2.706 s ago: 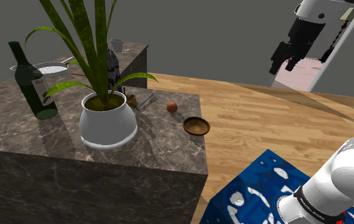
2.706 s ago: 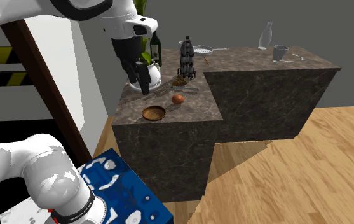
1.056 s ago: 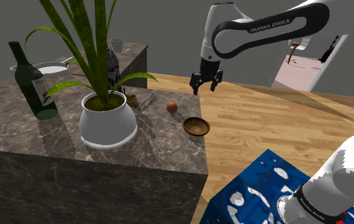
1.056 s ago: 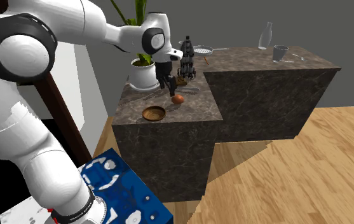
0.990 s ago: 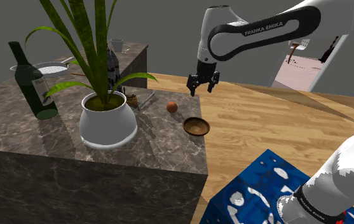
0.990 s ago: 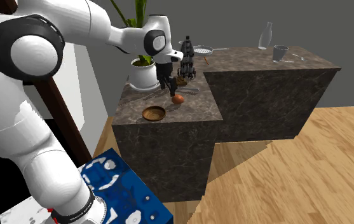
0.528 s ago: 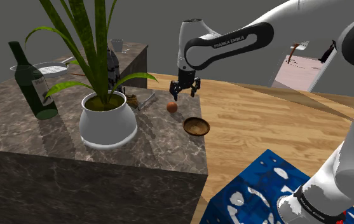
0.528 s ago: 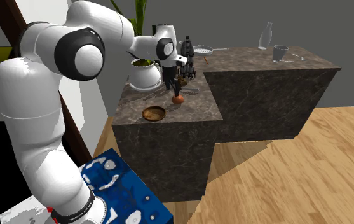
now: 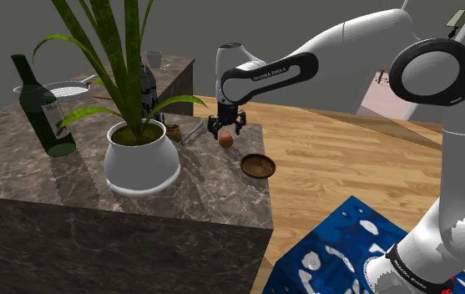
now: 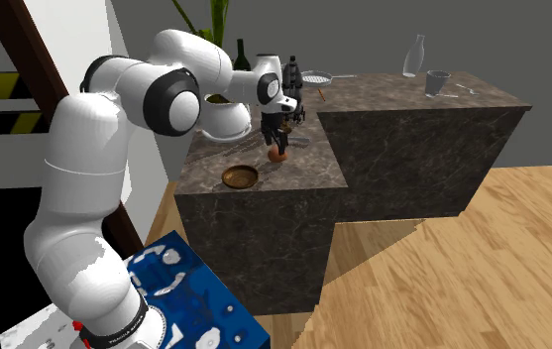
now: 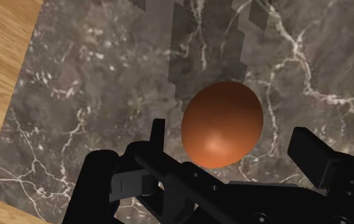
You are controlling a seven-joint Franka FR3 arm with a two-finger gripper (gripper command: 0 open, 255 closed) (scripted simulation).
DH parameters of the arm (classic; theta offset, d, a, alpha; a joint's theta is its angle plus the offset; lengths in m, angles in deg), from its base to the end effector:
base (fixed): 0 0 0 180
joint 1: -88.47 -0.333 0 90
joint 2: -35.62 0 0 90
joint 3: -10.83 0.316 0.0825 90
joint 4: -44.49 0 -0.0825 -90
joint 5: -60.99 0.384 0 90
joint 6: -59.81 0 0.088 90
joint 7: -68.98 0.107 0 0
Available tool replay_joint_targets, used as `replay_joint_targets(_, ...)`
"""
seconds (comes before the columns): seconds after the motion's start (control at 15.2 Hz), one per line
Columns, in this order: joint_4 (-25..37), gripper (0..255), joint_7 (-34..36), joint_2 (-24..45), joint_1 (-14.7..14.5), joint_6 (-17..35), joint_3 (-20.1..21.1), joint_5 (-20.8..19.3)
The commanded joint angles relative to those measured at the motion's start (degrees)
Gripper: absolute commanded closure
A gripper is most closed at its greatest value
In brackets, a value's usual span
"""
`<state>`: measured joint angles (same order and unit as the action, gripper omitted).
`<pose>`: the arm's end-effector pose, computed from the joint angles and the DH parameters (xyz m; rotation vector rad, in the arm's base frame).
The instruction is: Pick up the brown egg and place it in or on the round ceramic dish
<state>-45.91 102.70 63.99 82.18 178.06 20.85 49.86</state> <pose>0.6658 0.1675 0.3559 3.0405 -0.3548 0.0575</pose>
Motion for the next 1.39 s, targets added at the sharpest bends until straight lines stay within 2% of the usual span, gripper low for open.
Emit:
replay_joint_targets(0.0,-0.18,0,0.13,0.85,-0.01,1.05,-0.13,-0.21)
replay_joint_targets(0.26,-1.17,0,0.34,2.03,0.03,3.2,-0.34,-0.54)
replay_joint_targets(0.73,-1.15,0,0.35,2.04,0.03,3.18,-0.34,-0.54)
replay_joint_targets(0.79,-1.15,255,0.35,2.04,0.03,3.18,-0.34,-0.54)
replay_joint_targets(1.32,-1.16,255,0.36,2.05,0.03,3.2,-0.34,-0.55)
